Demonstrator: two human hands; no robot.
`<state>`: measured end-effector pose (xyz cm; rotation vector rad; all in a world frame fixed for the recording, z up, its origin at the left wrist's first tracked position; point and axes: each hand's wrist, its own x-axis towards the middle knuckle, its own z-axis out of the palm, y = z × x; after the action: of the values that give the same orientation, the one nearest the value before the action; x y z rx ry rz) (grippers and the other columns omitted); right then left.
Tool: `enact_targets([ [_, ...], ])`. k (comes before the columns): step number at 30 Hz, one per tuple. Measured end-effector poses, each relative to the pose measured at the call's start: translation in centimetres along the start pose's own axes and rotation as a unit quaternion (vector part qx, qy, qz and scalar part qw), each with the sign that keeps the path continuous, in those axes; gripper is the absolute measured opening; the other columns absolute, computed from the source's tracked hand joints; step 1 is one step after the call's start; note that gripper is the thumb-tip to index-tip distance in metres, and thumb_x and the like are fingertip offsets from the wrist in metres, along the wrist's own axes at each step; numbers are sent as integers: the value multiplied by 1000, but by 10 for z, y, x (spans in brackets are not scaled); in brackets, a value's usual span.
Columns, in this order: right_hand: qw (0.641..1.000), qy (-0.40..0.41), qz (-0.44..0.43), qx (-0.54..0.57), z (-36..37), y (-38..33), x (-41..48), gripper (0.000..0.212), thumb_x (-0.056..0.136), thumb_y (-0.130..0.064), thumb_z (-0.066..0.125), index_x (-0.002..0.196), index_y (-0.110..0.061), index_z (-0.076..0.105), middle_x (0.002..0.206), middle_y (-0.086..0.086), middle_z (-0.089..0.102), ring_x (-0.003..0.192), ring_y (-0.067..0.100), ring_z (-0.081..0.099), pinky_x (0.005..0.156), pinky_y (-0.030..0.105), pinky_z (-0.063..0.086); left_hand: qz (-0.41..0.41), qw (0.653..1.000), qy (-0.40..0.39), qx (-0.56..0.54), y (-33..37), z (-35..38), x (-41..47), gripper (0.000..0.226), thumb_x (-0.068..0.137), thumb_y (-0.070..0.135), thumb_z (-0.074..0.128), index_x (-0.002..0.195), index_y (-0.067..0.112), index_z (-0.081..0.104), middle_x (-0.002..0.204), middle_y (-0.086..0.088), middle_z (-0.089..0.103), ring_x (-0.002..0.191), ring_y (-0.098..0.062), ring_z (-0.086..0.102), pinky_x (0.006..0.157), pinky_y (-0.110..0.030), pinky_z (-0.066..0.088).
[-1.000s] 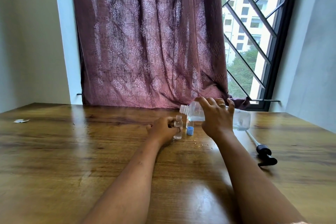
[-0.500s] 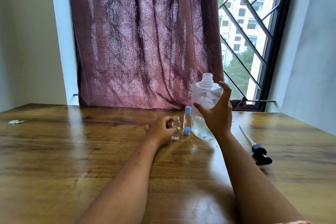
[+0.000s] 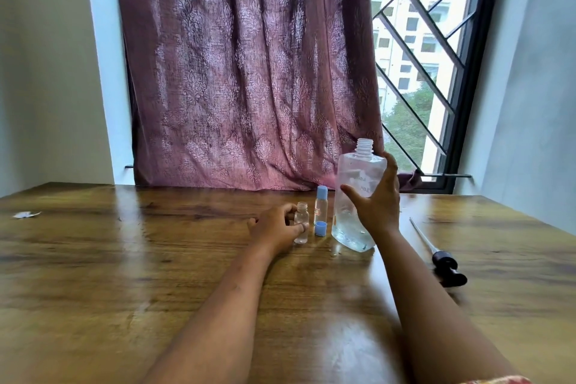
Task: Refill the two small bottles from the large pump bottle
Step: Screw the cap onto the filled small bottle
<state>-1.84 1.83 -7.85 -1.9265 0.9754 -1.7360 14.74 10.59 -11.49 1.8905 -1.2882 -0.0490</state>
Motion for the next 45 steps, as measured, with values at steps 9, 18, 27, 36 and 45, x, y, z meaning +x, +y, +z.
enact_targets([
  [9, 911, 118, -293, -265, 1, -21, -9, 71, 82, -36, 61, 142, -12, 31, 137, 13, 46, 125, 29, 42, 105, 41, 35, -8, 1000, 2, 2, -1, 1, 2, 44, 79, 46, 65, 121, 36, 57, 112, 12, 66, 112, -15, 54, 86, -36, 22],
  [18, 894, -178, -216, -350, 33, -31, -32, 21, 84, -2, 46, 92, -10, 64, 95, 11, 66, 81, 35, 68, 63, 38, 53, -31, 999, 26, 34, -3, -4, 1, 40, 79, 48, 62, 117, 37, 57, 113, 12, 66, 115, -14, 54, 97, -40, 27],
  [27, 825, -373, -123, -407, 54, -8, -42, 26, 88, -3, 52, 112, -9, 61, 124, 17, 57, 96, 29, 66, 77, 39, 57, -31, 999, 14, 23, -2, -4, 2, 40, 81, 45, 61, 120, 36, 56, 119, 11, 64, 118, -16, 52, 95, -40, 26],
  [36, 890, -327, -99, -301, 43, -12, -29, 26, 81, 1, 55, 105, -7, 62, 112, 13, 60, 94, 27, 60, 75, 31, 50, -33, 999, 7, 16, -2, -4, 2, 41, 81, 42, 61, 122, 35, 56, 119, 9, 64, 117, -17, 53, 94, -38, 26],
  [45, 959, -225, -99, -142, 40, -23, -28, 16, 84, -8, 58, 97, -13, 51, 87, 10, 62, 79, 28, 61, 65, 36, 48, -32, 999, 2, 11, 1, -5, -1, 40, 82, 42, 59, 121, 33, 57, 116, 9, 65, 116, -17, 53, 91, -37, 26],
])
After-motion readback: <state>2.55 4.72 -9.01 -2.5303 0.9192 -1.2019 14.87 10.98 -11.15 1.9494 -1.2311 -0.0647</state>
